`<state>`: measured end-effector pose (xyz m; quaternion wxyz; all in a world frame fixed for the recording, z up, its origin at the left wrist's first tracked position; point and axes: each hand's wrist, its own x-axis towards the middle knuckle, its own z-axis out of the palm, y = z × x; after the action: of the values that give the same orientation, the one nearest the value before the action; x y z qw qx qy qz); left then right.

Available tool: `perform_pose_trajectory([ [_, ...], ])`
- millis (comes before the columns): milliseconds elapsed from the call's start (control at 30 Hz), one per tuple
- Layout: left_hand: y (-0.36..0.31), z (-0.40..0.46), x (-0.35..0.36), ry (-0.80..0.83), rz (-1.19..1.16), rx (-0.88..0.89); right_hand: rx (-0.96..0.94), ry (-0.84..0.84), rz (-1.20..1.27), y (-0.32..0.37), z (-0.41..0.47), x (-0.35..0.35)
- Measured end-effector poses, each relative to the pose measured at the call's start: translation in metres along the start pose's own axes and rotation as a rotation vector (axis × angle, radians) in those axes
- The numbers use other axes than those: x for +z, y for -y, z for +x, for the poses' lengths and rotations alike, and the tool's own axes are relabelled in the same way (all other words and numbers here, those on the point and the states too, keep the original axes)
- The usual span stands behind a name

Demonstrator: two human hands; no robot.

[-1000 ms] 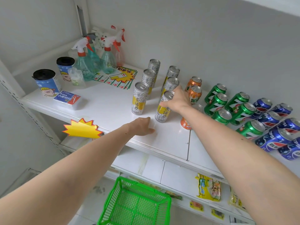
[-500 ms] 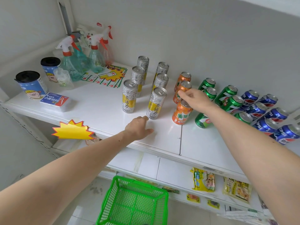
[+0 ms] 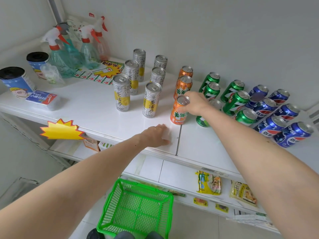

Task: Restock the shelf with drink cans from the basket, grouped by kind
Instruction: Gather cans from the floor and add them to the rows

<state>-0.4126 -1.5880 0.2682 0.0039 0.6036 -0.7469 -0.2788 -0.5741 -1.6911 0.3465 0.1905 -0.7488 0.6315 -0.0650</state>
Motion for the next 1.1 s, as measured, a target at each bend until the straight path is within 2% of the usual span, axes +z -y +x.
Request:
perform_pose_trajectory([
  [333, -0.002, 0.004, -0.003, 0.017, 0.067, -0.023, -0.034, 0.016, 0.009, -0.001, -0.016, -0.008],
  [500, -0.013, 0.006, -0.001, -0.065, 0.025, 0.009, 0.13, -0.126, -0.005, -0.037, -0.026, -0.049],
  [600, -0.036, 0.011, 0.013, -0.126, -0.014, 0.051, 0.151, -0.074, -0.061, -0.066, -0.03, -0.055],
  [767, -0.077, 0.031, 0.036, -0.075, -0.015, 0.088, 0.045, -0.072, -0.129, -0.086, -0.023, -0.047],
  [933, -0.101, 0.043, 0.048, -0.074, 0.009, -0.03, -0.075, 0.016, -0.153, -0.097, -0.007, -0.043],
  [1100, -0.111, 0.044, 0.048, -0.092, 0.031, -0.094, -0.108, -0.01, -0.142, -0.1, -0.007, -0.043],
])
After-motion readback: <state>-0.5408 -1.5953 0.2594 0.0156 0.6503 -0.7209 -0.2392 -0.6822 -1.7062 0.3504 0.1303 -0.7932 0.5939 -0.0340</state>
